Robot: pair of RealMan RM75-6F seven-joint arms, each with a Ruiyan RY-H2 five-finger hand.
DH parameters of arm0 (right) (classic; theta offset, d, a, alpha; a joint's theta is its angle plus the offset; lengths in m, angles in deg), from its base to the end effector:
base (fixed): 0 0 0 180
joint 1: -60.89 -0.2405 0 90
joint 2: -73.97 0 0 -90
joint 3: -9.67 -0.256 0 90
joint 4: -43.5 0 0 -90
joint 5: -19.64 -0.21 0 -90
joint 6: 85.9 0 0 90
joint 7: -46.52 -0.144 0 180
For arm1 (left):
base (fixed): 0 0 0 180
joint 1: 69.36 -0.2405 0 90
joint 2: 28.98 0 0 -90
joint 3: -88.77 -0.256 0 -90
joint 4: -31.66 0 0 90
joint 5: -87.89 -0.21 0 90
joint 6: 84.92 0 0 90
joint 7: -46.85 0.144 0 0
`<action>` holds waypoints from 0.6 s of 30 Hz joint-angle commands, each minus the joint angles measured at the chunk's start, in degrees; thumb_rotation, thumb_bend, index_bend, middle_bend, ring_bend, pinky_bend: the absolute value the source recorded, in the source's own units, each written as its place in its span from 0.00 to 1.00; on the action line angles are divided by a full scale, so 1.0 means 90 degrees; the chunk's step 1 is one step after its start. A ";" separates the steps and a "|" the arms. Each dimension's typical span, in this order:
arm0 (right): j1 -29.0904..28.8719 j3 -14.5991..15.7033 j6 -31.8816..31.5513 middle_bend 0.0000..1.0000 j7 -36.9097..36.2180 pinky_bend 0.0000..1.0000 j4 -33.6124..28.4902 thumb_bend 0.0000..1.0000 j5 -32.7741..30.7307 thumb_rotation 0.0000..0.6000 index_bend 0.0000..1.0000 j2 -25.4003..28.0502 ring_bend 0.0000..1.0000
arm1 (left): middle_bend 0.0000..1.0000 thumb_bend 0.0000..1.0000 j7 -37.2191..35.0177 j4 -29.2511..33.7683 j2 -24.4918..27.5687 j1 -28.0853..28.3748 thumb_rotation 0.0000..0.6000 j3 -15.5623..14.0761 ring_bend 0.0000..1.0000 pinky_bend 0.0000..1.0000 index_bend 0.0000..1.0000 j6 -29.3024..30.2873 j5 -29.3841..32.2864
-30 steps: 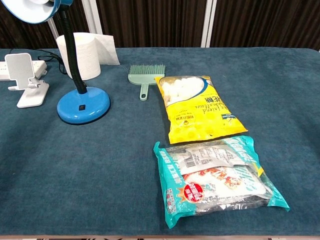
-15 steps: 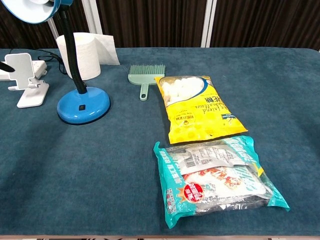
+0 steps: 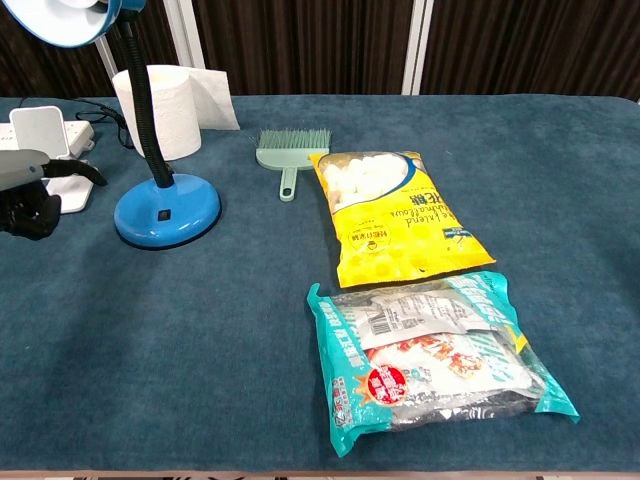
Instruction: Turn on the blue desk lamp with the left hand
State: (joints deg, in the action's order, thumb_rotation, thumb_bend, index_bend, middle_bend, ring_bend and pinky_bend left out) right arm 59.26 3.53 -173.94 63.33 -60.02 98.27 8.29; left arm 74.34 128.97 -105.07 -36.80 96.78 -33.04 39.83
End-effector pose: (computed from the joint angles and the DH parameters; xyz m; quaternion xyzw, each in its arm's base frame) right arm -0.2899 -0.1717 0.1550 0.5463 -0.3899 0.3491 0.6540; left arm -0.2309 0.2971 0.0281 -0.6993 -0.4945 -0.2384 0.4578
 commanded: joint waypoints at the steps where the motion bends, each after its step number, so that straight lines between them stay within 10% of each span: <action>1: 0.0003 -0.0010 -0.0011 0.02 0.0002 0.03 -0.0002 0.25 -0.0017 1.00 0.06 -0.0002 0.06 | 0.86 0.81 0.0129 -0.0129 -0.0175 0.0148 1.00 -0.0101 0.82 0.89 0.20 0.0000 0.0115; 18: -0.0004 -0.0024 0.0003 0.02 0.0015 0.03 -0.0017 0.25 -0.0073 1.00 0.06 0.0000 0.06 | 0.86 0.81 0.0428 -0.0291 -0.0600 0.0576 1.00 -0.0274 0.82 0.89 0.21 0.0212 0.0388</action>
State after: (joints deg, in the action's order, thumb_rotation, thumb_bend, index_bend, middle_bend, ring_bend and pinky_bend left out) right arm 59.22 3.31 -173.91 63.47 -60.18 97.61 8.29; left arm 78.13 126.42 -110.40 -31.69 94.38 -31.20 43.26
